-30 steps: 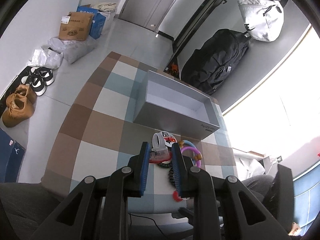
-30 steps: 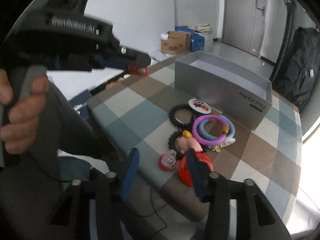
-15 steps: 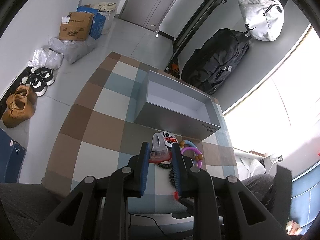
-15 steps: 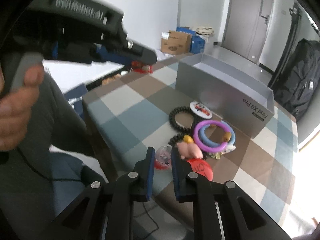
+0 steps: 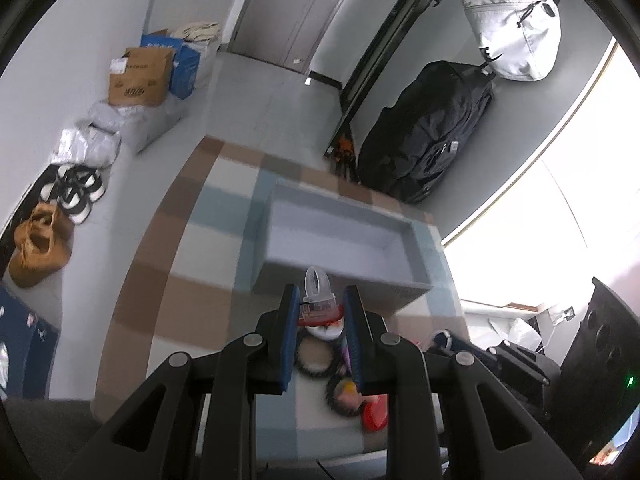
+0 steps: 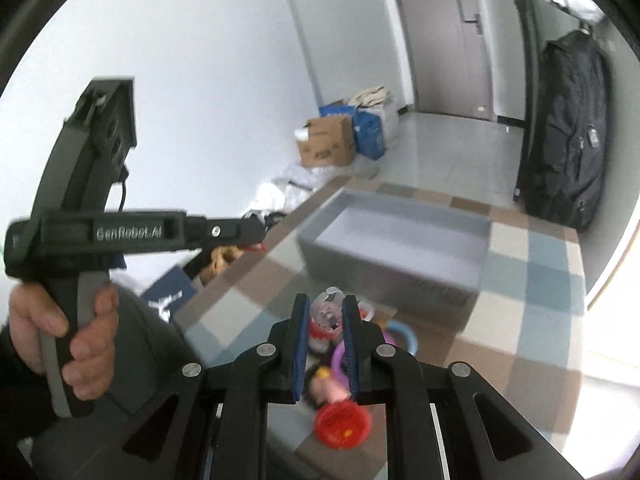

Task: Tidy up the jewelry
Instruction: 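Lift the hair clip with the left tool and carry it over the grey box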

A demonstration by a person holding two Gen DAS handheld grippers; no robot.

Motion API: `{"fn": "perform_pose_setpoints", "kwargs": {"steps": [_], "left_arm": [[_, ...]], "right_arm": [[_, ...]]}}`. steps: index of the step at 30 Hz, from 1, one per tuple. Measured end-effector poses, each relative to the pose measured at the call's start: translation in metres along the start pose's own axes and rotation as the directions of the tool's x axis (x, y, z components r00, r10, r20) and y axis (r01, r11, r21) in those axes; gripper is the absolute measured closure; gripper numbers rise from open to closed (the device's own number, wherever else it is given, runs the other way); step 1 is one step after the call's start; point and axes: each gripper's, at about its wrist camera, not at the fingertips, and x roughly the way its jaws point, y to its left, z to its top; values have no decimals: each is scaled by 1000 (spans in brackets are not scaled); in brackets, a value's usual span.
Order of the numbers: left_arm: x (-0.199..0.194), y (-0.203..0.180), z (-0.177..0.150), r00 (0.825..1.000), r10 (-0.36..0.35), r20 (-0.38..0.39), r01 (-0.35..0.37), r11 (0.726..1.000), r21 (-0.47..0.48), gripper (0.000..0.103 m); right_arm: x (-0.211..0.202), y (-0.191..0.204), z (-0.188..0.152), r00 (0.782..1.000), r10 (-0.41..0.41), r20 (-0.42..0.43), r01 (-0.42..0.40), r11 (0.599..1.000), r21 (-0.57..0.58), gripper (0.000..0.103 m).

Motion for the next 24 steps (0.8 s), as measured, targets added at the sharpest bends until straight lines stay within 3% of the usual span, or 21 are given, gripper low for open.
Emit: {"fn": "perform_pose_setpoints", "kwargs": {"steps": [10, 18, 24], "left_arm": [[43, -34, 43, 1000, 22, -9, -21, 991, 130, 86], [79, -31, 51, 996, 47, -71, -38, 991, 132, 86], [95, -25, 54, 993, 28, -115, -15, 994, 111, 86]], "right_arm": [[16, -46, 58, 998, -46, 50, 44, 998, 34, 88], [52, -83, 67, 999, -22, 23, 19, 991, 136, 88], [74, -95, 62, 1000, 4, -24, 0, 987, 162, 88]]}}
